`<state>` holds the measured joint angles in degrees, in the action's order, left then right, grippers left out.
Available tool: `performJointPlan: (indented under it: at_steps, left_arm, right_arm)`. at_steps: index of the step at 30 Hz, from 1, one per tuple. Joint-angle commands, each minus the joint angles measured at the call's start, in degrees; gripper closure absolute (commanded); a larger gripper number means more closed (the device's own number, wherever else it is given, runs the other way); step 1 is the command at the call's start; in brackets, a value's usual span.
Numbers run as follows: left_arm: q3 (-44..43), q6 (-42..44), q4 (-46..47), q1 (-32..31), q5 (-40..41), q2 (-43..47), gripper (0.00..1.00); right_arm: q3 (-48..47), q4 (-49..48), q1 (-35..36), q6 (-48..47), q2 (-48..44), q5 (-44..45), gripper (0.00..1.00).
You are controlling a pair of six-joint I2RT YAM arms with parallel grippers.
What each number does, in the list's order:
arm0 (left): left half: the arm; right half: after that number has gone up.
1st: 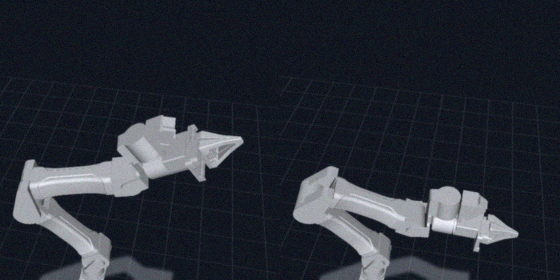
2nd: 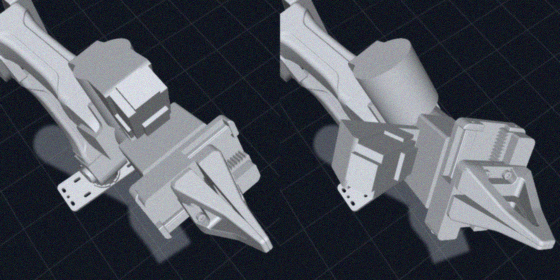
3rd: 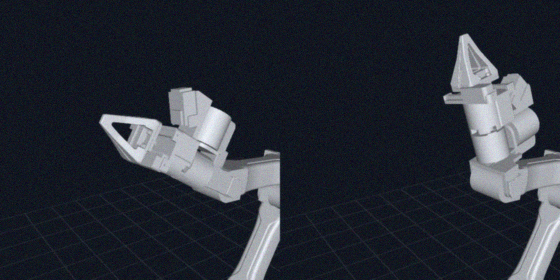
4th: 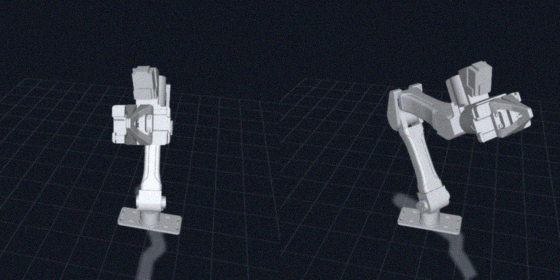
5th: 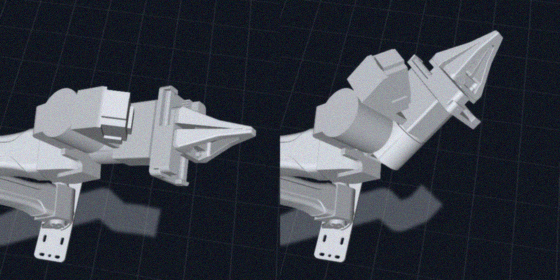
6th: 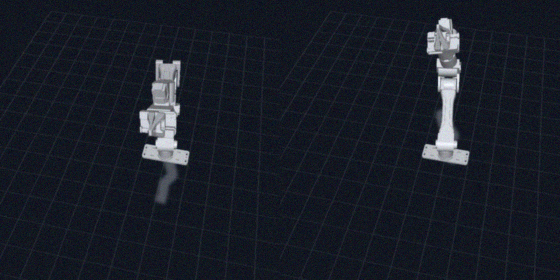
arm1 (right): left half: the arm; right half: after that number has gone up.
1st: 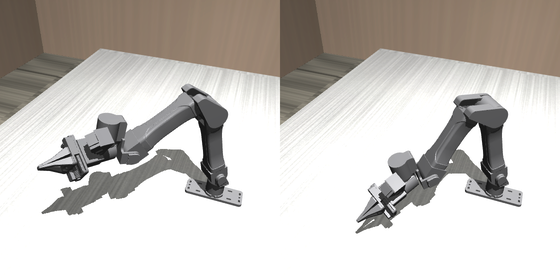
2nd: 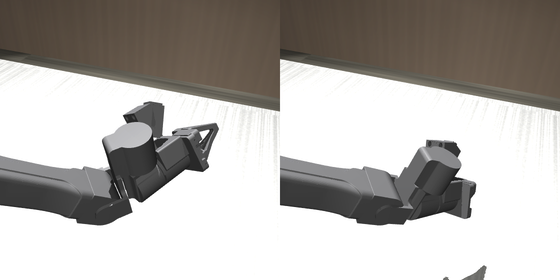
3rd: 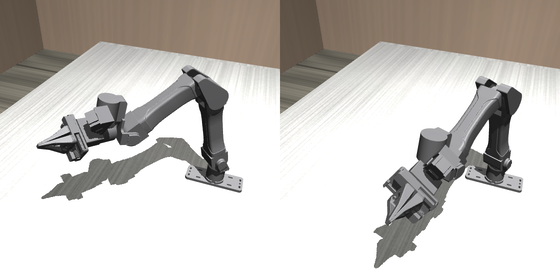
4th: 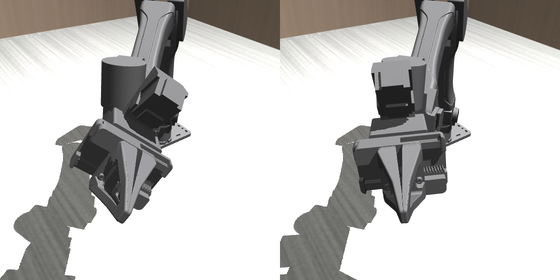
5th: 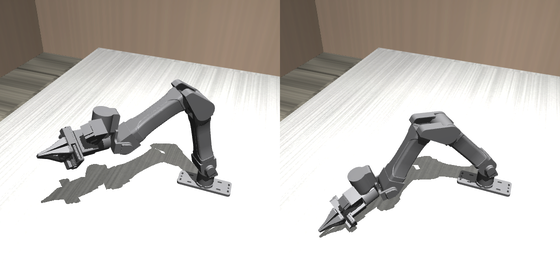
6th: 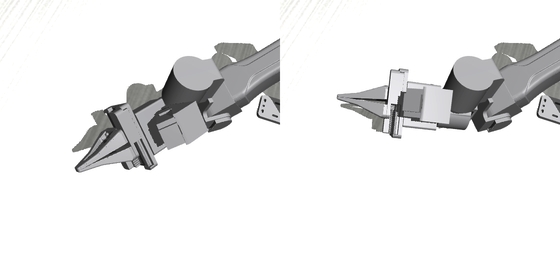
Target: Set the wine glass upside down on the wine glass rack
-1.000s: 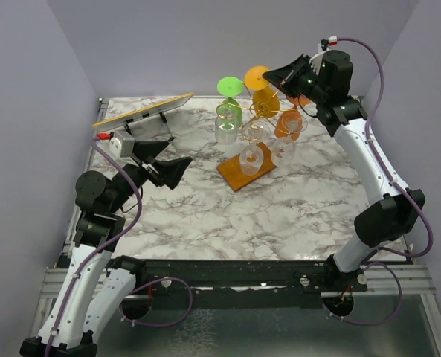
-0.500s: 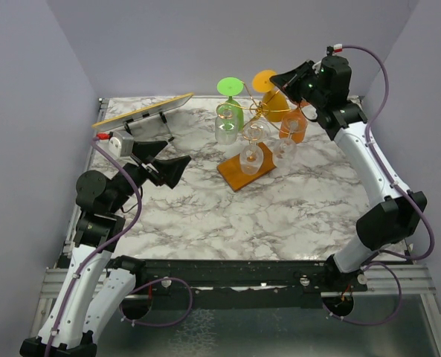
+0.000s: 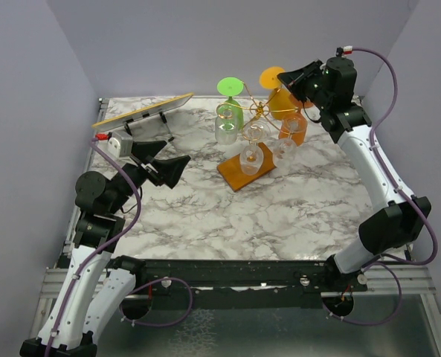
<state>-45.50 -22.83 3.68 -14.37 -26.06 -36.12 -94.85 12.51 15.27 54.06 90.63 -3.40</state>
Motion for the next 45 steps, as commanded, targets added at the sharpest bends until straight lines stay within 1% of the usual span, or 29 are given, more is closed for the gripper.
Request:
performJointPlan:
  at_steps: [1,14,24,28,37,42,45]
  left_arm:
    - [-0.1,0.8,-1.3,-0.1,1.2,0.7,0.01]
    - [-0.4,1.1,-1.6,-0.1,1.5,0.5,0.01]
    - [-0.5,1.4,-1.9,-0.1,1.7,0.5,0.01]
    - [-0.5,1.5,-1.9,-0.1,1.7,0.5,0.01]
    - [-0.3,0.7,-2.2,-0.2,1.7,0.0,0.01]
    - [-0.1,0.6,-2.2,-0.1,2.0,-0.2,0.01]
    - [-0.3,0.6,-2.8,-0.1,2.4,-0.5,0.01]
  right_arm:
    - [0.1,-2.8,-0.8,1.5,0.1,2.3,0.99]
    - [-3.2,-3.8,-2.3,1.2,4.2,-0.9,0.98]
    - [-7.2,-3.9,-2.6,-2.3,8.5,-6.8,0.92]
    - [-7.6,-3.5,-2.5,-3.2,8.9,-7.8,0.86]
    - [-9.3,-1.6,-2.6,-6.4,9.1,-8.3,0.65]
    - [-12.7,2.4,-2.6,-10.9,10.2,-9.0,0.59]
    - [-15.2,6.4,-2.6,-14.3,11.4,-9.2,0.55]
